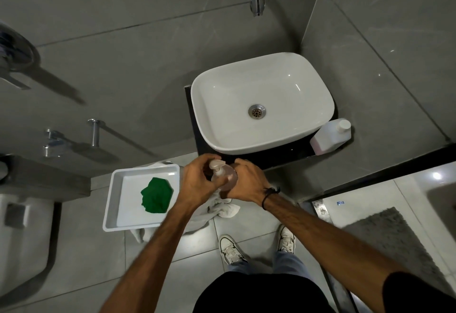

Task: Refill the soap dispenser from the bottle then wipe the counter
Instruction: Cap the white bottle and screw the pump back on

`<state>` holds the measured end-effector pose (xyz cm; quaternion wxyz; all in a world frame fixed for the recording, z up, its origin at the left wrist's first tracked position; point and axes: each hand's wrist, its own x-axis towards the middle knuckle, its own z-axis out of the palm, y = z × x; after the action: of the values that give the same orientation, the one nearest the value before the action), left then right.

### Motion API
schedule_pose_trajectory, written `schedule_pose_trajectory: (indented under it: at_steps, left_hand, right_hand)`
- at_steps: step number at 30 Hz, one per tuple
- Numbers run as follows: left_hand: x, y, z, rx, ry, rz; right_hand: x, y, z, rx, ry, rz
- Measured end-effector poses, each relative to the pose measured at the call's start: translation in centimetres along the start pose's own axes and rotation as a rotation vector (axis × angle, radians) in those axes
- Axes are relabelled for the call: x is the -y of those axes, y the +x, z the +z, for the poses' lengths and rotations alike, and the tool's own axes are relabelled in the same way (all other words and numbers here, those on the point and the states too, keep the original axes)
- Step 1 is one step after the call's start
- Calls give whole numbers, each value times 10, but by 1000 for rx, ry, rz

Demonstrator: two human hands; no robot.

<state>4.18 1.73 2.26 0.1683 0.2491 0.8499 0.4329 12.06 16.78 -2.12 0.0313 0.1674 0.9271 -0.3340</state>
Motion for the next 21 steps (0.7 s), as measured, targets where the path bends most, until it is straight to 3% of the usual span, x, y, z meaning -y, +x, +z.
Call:
schedule_pose_trajectory:
  at_steps: [14, 21]
  left_hand:
    - [7, 2, -4, 29, -42, -10]
    - [13, 4, 0, 17, -40, -50]
  right_hand:
    - [-1, 2, 6, -12, 6, 37]
    - [2, 5, 15, -99, 34, 75]
